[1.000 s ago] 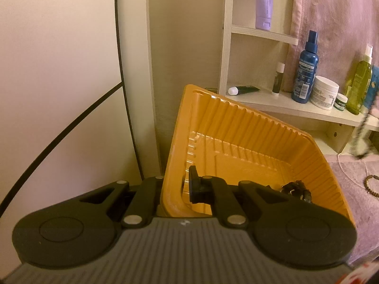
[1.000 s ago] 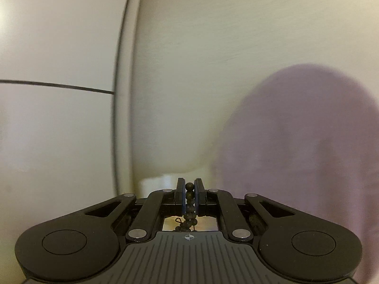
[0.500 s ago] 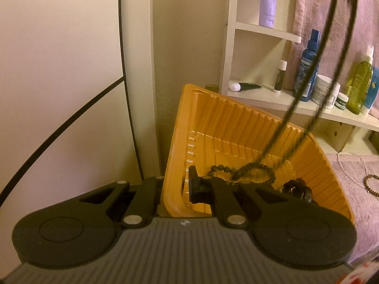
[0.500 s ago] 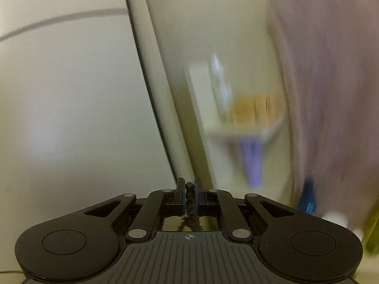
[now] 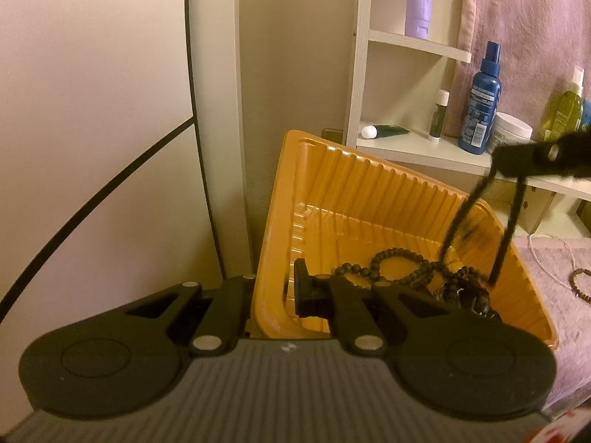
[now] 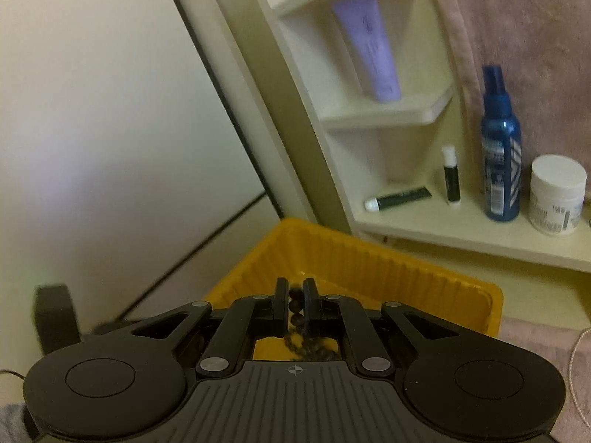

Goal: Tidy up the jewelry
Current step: 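Lower the bead strand into the orange tray and open the right tool, then grasp the light brown bead strand on the towel with the right tool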

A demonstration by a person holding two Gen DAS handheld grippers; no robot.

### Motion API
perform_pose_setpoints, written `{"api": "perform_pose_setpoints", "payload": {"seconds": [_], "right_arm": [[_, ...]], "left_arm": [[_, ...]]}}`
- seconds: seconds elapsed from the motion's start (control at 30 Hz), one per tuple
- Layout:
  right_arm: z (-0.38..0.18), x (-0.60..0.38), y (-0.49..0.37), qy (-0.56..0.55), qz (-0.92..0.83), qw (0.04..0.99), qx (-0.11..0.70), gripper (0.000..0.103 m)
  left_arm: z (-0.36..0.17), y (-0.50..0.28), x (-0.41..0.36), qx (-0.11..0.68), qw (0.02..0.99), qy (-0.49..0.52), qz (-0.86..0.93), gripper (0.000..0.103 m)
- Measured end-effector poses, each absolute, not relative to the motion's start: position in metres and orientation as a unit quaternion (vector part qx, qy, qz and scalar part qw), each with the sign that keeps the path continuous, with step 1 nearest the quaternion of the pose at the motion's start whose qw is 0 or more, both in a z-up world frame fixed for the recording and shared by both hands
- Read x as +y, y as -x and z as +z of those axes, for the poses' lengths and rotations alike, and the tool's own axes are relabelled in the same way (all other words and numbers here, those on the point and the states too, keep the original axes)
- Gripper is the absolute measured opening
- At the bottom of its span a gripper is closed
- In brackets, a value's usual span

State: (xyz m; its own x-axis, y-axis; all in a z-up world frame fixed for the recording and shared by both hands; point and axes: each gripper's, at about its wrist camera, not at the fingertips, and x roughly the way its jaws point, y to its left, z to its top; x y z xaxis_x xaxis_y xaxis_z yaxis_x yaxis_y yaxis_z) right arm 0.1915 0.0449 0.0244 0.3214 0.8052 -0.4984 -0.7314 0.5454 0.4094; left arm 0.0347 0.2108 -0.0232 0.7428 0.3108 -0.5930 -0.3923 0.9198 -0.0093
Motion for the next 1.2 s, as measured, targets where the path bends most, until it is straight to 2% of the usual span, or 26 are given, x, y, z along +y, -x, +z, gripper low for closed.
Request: {"api": "perform_pose_setpoints", "payload": {"seconds": [0.03, 0.07, 0.1, 0.17, 0.43, 0.87, 1.2], "right_arm": [[0.026, 0.042, -0.187, -0.053, 0.47, 0.812, 0.341, 0.008], [0.025, 0.041, -0.186, -0.05, 0.464, 0.816, 0.342, 0.014], [0.022, 0.04, -0.187, -0.047, 0.458, 0.819, 0.343, 0.029], [0.023, 0.032, -0.185, -0.052, 0.449, 0.825, 0.339, 0.048], [0.011, -0.036, -0.176, -0.062, 0.402, 0.847, 0.342, 0.05], [-0.03, -0.199, -0.154, -0.021, 0.213, 0.898, 0.386, 0.05], [-0.063, -0.229, -0.169, 0.037, 0.167, 0.894, 0.413, 0.05]], "left_arm": [[-0.023, -0.035, 0.211, 0.305, 0.931, 0.066, 0.189, 0.006], [-0.023, -0.034, 0.211, 0.305, 0.931, 0.066, 0.189, 0.006], [-0.023, -0.033, 0.211, 0.306, 0.931, 0.065, 0.189, 0.006], [-0.023, -0.032, 0.211, 0.306, 0.931, 0.064, 0.19, 0.006], [-0.023, -0.033, 0.211, 0.311, 0.928, 0.062, 0.194, 0.006], [-0.025, -0.036, 0.208, 0.321, 0.923, 0.05, 0.208, 0.006], [-0.023, -0.036, 0.204, 0.322, 0.922, 0.04, 0.213, 0.007]]}}
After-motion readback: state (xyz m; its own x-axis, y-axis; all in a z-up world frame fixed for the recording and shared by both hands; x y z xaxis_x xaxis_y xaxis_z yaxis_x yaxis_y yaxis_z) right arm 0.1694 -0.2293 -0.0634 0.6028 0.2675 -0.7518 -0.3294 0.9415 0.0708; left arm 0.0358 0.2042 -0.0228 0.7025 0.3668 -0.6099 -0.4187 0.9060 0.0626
